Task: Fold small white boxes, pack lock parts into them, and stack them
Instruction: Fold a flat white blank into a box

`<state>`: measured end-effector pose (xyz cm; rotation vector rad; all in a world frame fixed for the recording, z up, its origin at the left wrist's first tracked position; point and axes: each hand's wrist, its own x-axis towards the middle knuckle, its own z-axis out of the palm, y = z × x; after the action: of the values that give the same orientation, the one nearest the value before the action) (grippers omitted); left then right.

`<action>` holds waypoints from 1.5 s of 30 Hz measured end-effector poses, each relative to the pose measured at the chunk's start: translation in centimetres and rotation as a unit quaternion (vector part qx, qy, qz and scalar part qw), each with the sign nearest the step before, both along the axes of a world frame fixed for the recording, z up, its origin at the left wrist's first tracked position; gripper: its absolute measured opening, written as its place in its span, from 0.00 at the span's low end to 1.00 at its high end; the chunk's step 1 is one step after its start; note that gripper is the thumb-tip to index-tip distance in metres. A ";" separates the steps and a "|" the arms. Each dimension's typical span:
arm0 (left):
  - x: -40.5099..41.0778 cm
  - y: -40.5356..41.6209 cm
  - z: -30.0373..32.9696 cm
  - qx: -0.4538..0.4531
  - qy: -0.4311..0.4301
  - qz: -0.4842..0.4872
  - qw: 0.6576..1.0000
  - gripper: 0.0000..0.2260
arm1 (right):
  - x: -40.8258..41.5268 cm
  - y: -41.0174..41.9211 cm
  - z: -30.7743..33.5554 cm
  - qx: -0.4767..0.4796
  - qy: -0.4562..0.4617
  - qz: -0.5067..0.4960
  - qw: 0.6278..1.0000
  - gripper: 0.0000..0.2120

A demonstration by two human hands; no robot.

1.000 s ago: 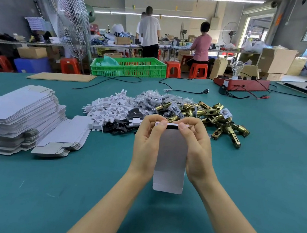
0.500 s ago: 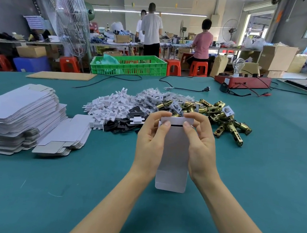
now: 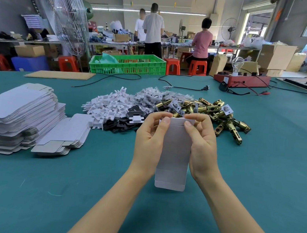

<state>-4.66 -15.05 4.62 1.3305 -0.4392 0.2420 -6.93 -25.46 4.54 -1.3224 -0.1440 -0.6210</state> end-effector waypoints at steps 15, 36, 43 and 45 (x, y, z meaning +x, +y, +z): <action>-0.2 0.1 0.1 0.026 -0.024 -0.007 0.999 0.05 | 0.1 -0.2 -0.2 -0.032 -0.009 0.003 0.999 0.02; -0.2 -0.2 0.5 0.021 0.007 0.014 1.000 0.05 | -0.1 0.2 0.2 -0.015 0.033 -0.017 0.999 0.09; -0.6 -0.6 0.7 0.016 0.010 0.026 0.999 0.05 | -0.2 0.1 0.1 -0.011 0.040 -0.011 0.999 0.06; -0.7 -0.6 0.7 0.012 0.011 0.030 0.999 0.06 | -0.2 0.0 0.1 -0.020 0.037 -0.018 0.999 0.06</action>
<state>-5.31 -15.69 5.35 1.3709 -0.3848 0.2715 -7.13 -25.44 4.62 -1.3864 -0.0733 -0.6012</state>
